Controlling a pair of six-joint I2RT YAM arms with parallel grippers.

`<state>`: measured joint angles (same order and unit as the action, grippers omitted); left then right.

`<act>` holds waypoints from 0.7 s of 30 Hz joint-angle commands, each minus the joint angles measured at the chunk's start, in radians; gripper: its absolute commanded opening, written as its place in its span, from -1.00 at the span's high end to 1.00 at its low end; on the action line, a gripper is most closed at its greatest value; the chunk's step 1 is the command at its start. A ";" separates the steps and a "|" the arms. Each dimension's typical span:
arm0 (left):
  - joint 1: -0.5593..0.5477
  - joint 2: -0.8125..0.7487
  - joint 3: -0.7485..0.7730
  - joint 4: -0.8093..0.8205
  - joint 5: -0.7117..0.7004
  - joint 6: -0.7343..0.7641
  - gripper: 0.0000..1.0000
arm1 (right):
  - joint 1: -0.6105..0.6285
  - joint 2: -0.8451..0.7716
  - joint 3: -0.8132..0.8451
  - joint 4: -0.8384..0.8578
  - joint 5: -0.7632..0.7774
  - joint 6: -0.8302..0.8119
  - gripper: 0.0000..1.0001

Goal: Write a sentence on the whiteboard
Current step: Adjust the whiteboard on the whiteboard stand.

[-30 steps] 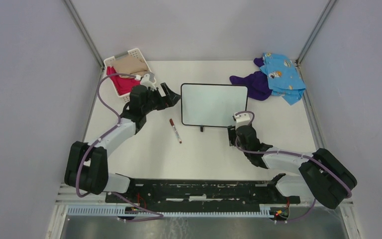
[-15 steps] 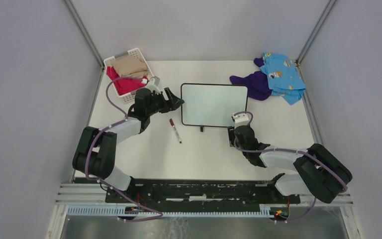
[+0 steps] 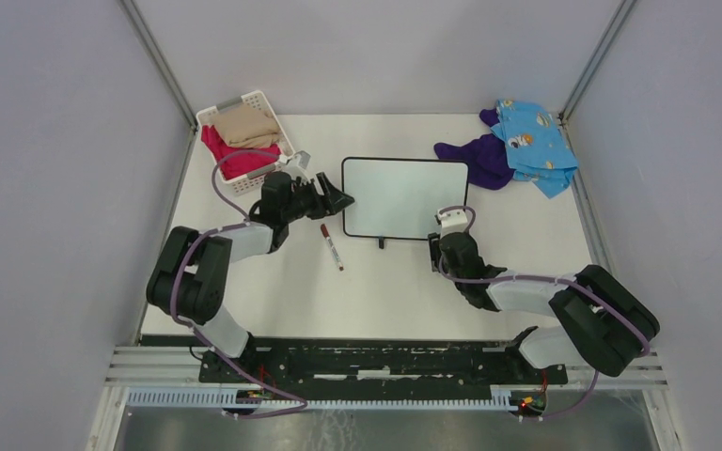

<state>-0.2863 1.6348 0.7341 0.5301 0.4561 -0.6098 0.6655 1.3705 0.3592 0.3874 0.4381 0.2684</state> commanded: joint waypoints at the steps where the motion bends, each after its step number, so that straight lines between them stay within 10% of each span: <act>1: -0.030 0.017 0.021 0.063 0.044 -0.009 -0.50 | 0.002 0.004 0.039 0.048 0.024 0.017 -0.07; 21: -0.101 0.016 0.013 0.055 0.047 0.004 -0.37 | 0.001 0.002 0.029 0.050 0.035 0.011 0.09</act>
<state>-0.3649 1.6577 0.7341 0.5339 0.4808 -0.6094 0.6655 1.3735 0.3630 0.3878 0.4507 0.2684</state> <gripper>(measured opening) 0.688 0.460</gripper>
